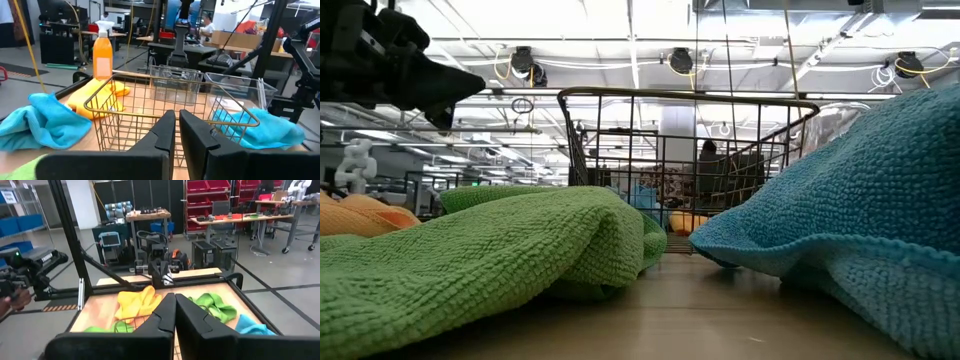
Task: Sort microfiber towel by color & place in baskets
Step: Adjust the top transparent bin
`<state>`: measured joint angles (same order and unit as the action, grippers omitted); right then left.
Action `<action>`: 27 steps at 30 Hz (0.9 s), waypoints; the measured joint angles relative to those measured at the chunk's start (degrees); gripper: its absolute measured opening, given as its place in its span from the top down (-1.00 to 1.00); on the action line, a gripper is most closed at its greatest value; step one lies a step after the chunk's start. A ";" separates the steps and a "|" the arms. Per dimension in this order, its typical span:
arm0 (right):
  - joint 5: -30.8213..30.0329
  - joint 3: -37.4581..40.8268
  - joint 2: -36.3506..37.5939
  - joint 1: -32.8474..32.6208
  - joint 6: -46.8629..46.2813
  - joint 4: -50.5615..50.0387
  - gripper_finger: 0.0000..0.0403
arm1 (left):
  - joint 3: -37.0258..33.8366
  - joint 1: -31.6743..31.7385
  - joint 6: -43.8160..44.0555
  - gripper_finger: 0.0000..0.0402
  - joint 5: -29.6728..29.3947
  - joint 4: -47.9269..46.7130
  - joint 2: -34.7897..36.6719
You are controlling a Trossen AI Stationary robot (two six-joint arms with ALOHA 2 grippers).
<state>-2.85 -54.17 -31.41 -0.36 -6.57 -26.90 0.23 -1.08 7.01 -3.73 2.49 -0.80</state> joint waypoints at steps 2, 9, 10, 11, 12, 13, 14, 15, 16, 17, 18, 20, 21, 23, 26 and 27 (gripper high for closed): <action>0.00 -1.01 -0.19 0.00 -0.21 -1.79 1.00 | 0.00 0.00 -0.26 0.84 -0.09 0.05 0.00; 0.22 -5.09 -2.06 0.00 -1.35 -4.61 1.00 | 0.60 0.04 0.74 0.86 -1.49 2.00 -0.02; 0.21 -5.32 -2.11 0.00 -1.26 -4.63 1.00 | 1.31 0.04 1.27 0.87 -2.01 1.59 -0.36; 0.22 -5.41 -2.11 0.00 -1.20 -4.51 1.00 | 2.49 0.04 1.50 0.89 -2.68 1.43 -0.73; 0.20 -5.43 -2.11 0.00 -1.15 -4.40 1.00 | 3.84 0.04 1.55 0.91 -3.30 1.24 -1.17; 0.20 -5.45 -2.09 0.00 -0.87 -4.23 1.00 | 5.07 0.04 1.46 0.93 -3.60 1.26 -1.93; 0.20 -5.47 -2.09 0.00 -0.72 -4.17 1.00 | 6.34 0.04 1.06 0.95 -3.65 0.76 -3.02; 0.20 -5.47 -2.11 0.00 -0.47 -4.21 1.00 | 7.75 0.04 0.45 0.97 -3.65 -0.48 -4.38; 0.17 -5.47 -2.16 0.00 -0.35 -4.14 1.00 | 9.45 0.04 -0.05 0.98 -3.67 -1.50 -6.11; 0.11 -5.47 -2.29 0.00 -0.21 -3.77 1.00 | 11.51 0.04 -0.47 0.98 -3.67 -2.27 -7.97; 0.02 -5.47 -2.46 0.00 -0.02 -3.04 1.00 | 13.56 0.04 -1.17 0.98 -3.68 -2.88 -9.93; -0.02 -5.47 -2.83 0.00 0.15 -1.50 1.00 | 18.00 0.04 -2.62 0.98 -3.69 -4.62 -14.78; 0.03 -5.47 -3.08 0.00 0.15 -0.89 1.00 | 20.19 0.04 -3.26 0.98 -3.69 -5.72 -17.42; 0.17 -5.47 -3.53 0.00 0.16 -0.20 1.00 | 24.92 0.04 -4.46 0.98 -3.33 -6.74 -22.91; 0.17 -5.47 -4.20 0.00 0.37 -0.32 1.00 | 33.04 0.04 -4.39 0.98 -1.22 -8.01 -30.24; 0.17 -5.47 -4.40 0.00 0.37 -0.39 1.00 | 35.99 0.04 -4.45 0.98 -0.63 -8.76 -32.44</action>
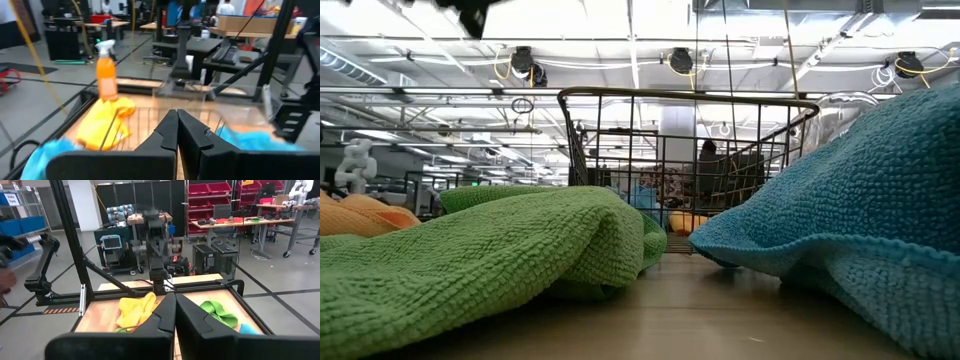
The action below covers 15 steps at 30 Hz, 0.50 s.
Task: Sort microfiber towel by color & place in baskets
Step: Adjust the top transparent bin
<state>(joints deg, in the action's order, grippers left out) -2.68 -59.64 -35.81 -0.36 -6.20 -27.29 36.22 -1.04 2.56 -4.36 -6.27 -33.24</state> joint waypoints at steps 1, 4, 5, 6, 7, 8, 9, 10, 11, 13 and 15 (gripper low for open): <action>0.00 0.00 -0.24 0.00 0.00 0.07 1.00 | 2.94 0.00 -0.29 0.98 0.74 -1.12 -2.09; 0.00 0.00 -0.38 0.00 0.00 -0.02 1.00 | 12.15 -0.03 -3.55 0.98 2.63 -5.47 -7.30; 0.00 0.00 -0.45 -0.02 0.00 -0.02 1.00 | 15.20 -0.04 -4.65 0.98 2.70 -7.18 -8.82; 0.00 0.00 -0.58 0.00 0.00 0.00 1.00 | 17.92 -0.04 -5.63 0.98 2.62 -8.69 -10.09; 0.00 0.00 -0.71 0.00 0.00 0.07 1.00 | 20.67 -0.01 -6.36 0.98 2.60 -10.08 -11.45; 0.00 0.00 -0.77 0.00 0.00 0.02 1.00 | 23.21 0.04 -7.35 0.98 2.56 -10.83 -12.70; 0.00 0.00 -0.86 -0.02 0.00 -0.04 1.00 | 25.33 0.04 -8.14 0.98 2.55 -11.45 -13.82; 0.00 0.00 -0.86 -0.01 0.00 -0.02 1.00 | 27.36 0.04 -9.07 0.98 2.55 -12.24 -14.82; 0.00 0.00 -0.86 -0.02 0.00 -0.02 1.00 | 29.21 0.04 -9.52 0.98 2.54 -12.57 -15.75; 0.00 0.00 -0.86 -0.01 0.00 -0.02 1.00 | 32.62 0.04 -10.39 0.98 2.50 -14.24 -17.33; 0.00 0.00 -0.84 0.00 0.00 -0.02 1.00 | 35.14 0.04 -10.70 0.98 2.44 -16.32 -18.51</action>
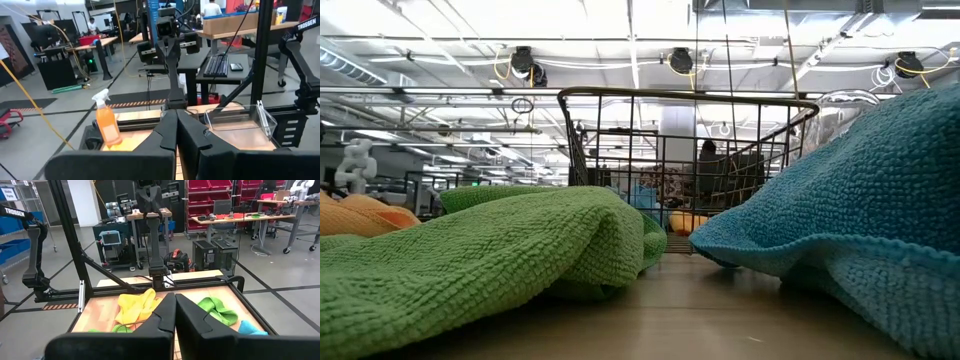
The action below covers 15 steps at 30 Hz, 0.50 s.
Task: Sort microfiber towel by color & place in baskets
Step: Adjust the top transparent bin
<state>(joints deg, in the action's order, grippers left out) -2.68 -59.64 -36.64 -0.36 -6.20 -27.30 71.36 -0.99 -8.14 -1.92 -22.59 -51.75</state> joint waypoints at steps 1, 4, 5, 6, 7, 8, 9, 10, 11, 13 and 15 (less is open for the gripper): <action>0.00 0.00 0.01 0.00 0.00 0.03 1.00 | 0.93 0.00 -0.11 0.98 -0.04 -0.95 -0.51; 0.00 0.00 -0.02 0.00 0.00 -0.01 1.00 | 1.46 0.00 -0.11 0.98 -0.05 -2.29 -1.52; 0.00 0.00 -0.04 -0.02 0.02 -0.01 1.00 | 1.44 0.00 -0.05 0.98 -0.04 -2.81 -1.90; 0.00 0.00 -0.04 -0.02 0.00 -0.01 1.00 | 1.44 0.00 0.12 0.98 -0.06 -3.19 -2.41; 0.00 0.00 -0.04 -0.02 0.02 -0.01 1.00 | 1.44 0.00 0.11 0.98 -0.06 -3.65 -2.99; 0.00 0.00 -0.04 0.00 0.02 -0.01 1.00 | 1.44 0.00 0.11 0.98 -0.06 -3.94 -3.83; 0.00 0.00 -0.04 -0.01 0.02 0.02 1.00 | 1.39 0.00 0.11 0.98 -0.06 -3.76 -4.85; 0.00 0.00 -0.05 0.00 0.02 0.01 1.00 | 1.07 0.00 0.11 0.98 -0.06 -3.16 -5.92; 0.00 0.00 -0.07 -0.02 0.02 -0.01 1.00 | 0.66 0.00 0.11 0.98 -0.06 -2.79 -7.11; 0.00 0.00 -0.09 0.00 0.02 -0.01 1.00 | 0.15 0.00 0.11 0.98 -0.06 -2.04 -9.97; -0.02 0.00 -0.16 -0.01 0.02 -0.01 1.00 | 0.13 0.00 0.13 0.98 -0.06 -1.33 -13.23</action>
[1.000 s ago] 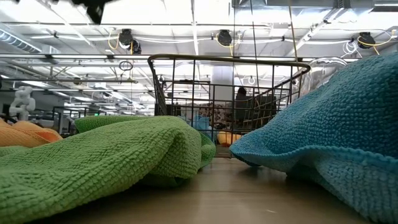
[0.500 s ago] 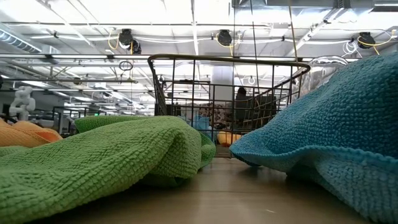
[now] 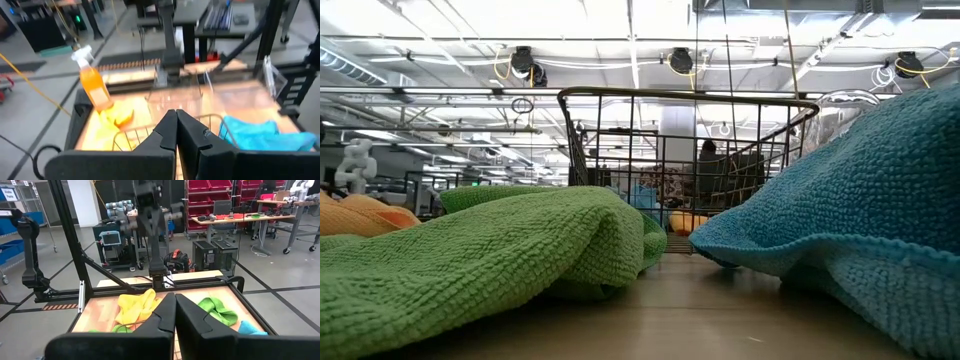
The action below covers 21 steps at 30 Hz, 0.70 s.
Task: Sort microfiber towel by color & place in baskets
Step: Adjust the top transparent bin
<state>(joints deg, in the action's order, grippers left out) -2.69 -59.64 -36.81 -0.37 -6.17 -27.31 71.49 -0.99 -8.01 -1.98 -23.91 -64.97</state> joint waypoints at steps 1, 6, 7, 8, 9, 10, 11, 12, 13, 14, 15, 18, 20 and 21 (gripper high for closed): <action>-0.01 0.00 -0.09 0.01 0.00 0.01 1.00 | 0.00 0.00 0.02 0.98 0.02 0.52 -1.55; -0.01 0.02 -1.05 -0.01 -0.07 0.00 1.00 | -0.02 -0.05 -0.16 0.98 0.04 7.09 -8.69; -0.01 0.00 -1.34 -0.01 -0.07 0.02 1.00 | -0.02 -0.05 -0.28 0.98 0.05 9.47 -10.06; -0.01 0.02 -1.59 -0.02 -0.07 0.00 1.00 | -0.02 -0.04 -0.26 0.98 0.07 11.86 -11.50; -0.01 0.02 -1.86 0.01 -0.09 0.01 1.00 | -0.02 0.02 -0.17 0.97 0.09 14.09 -12.92; -0.01 0.02 -2.02 0.00 -0.07 0.02 1.00 | -0.02 0.11 -0.02 0.95 0.21 16.35 -14.49; -0.01 0.02 -2.15 0.01 -0.06 0.00 1.00 | -0.02 0.13 -0.09 0.92 0.45 18.22 -16.02; -0.01 0.02 -2.35 -0.02 -0.04 0.04 1.00 | -0.01 0.13 -0.11 0.89 0.50 19.26 -17.40; -0.01 0.02 -2.45 -0.01 -0.04 0.04 1.00 | 0.19 0.13 -0.10 0.85 0.47 19.70 -18.84; -0.02 0.02 -2.50 -0.01 -0.04 0.04 1.00 | 0.49 0.13 -0.03 0.81 0.45 19.86 -20.03; -0.26 0.02 -2.55 -0.02 -0.04 0.02 1.00 | 0.61 0.13 0.08 0.78 0.31 19.90 -20.94; -0.40 0.02 -2.72 -0.01 -0.04 0.00 1.00 | 0.74 0.11 0.78 0.70 0.02 20.68 -22.93; -0.38 0.02 -3.19 -0.02 -0.04 -0.33 1.00 | 0.78 0.09 1.65 0.68 0.01 21.04 -24.17; -0.36 0.02 -3.37 -0.02 -0.04 -0.74 1.00 | 0.78 0.05 1.68 0.67 0.09 21.47 -24.97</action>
<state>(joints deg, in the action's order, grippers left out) -3.05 -59.61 -40.18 -0.38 -6.22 -28.05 72.27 -0.94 -6.33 -1.89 -2.44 -89.94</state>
